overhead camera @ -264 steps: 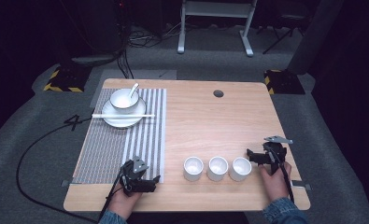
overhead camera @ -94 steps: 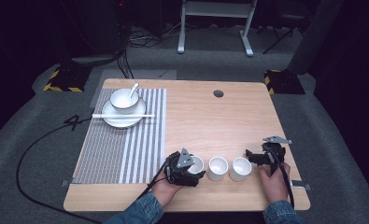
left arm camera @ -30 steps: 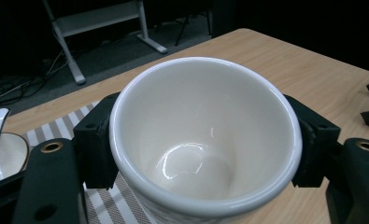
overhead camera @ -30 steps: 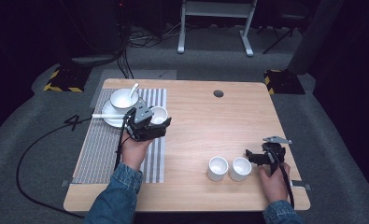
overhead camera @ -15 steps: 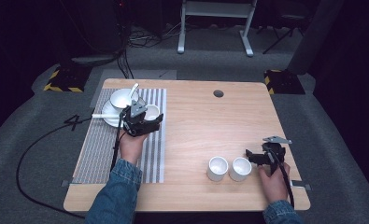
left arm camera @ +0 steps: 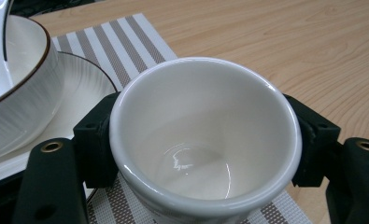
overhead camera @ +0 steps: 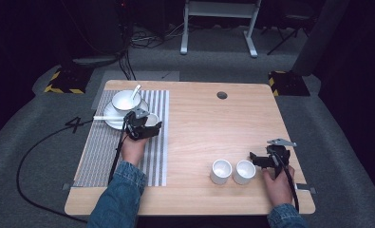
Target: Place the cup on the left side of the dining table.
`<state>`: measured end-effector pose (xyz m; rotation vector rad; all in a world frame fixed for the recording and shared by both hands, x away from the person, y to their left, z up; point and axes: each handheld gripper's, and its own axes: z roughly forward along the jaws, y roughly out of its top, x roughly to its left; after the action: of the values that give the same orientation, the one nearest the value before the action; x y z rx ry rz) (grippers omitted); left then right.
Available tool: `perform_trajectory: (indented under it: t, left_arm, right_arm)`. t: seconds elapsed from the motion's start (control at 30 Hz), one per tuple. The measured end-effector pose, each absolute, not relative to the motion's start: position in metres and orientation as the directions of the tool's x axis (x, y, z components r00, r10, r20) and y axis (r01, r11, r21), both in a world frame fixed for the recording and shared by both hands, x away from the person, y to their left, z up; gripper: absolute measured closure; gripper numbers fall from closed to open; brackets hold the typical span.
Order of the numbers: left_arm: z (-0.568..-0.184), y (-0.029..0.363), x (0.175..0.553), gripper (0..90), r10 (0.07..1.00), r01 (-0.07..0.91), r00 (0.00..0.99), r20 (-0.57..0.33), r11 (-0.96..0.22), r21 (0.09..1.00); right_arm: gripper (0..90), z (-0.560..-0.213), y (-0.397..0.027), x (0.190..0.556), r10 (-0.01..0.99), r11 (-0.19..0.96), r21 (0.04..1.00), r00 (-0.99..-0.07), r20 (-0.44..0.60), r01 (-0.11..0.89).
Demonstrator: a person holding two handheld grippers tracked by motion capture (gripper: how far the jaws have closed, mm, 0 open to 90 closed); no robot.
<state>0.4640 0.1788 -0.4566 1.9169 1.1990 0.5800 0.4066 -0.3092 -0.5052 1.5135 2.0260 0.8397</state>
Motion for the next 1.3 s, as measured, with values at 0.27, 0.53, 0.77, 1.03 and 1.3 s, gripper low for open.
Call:
perform_trajectory:
  t: [0.27, 0.53, 0.77, 1.03, 1.3]
  left_arm:
    - [-0.467, 0.182, 0.472, 27.2, 0.906, 0.556, 0.423, -0.026, -0.236, 0.797]
    - [-0.476, 0.177, 0.475, 27.2, 0.901, 0.578, 0.433, -0.023, -0.258, 0.774]
    - [-0.479, 0.181, 0.474, 26.9, 0.9, 0.581, 0.433, -0.05, -0.236, 0.779]
    - [-0.475, 0.178, 0.47, 23.6, 0.907, 0.585, 0.421, -0.015, -0.258, 0.769]
    - [-0.461, 0.182, 0.462, 19.8, 0.901, 0.547, 0.432, -0.031, -0.235, 0.803]
  right_arm:
    - [0.4, -0.505, -0.309, 0.406, 0.961, 0.202, 0.714, -0.277, -0.012, 0.671]
    - [0.4, -0.505, -0.309, 0.406, 0.962, 0.201, 0.714, -0.274, -0.012, 0.671]
    - [0.4, -0.505, -0.309, 0.406, 0.962, 0.198, 0.714, -0.272, -0.012, 0.672]
    - [0.4, -0.505, -0.309, 0.406, 0.962, 0.199, 0.714, -0.273, -0.011, 0.671]
    - [0.4, -0.505, -0.309, 0.406, 0.962, 0.199, 0.714, -0.273, -0.012, 0.671]
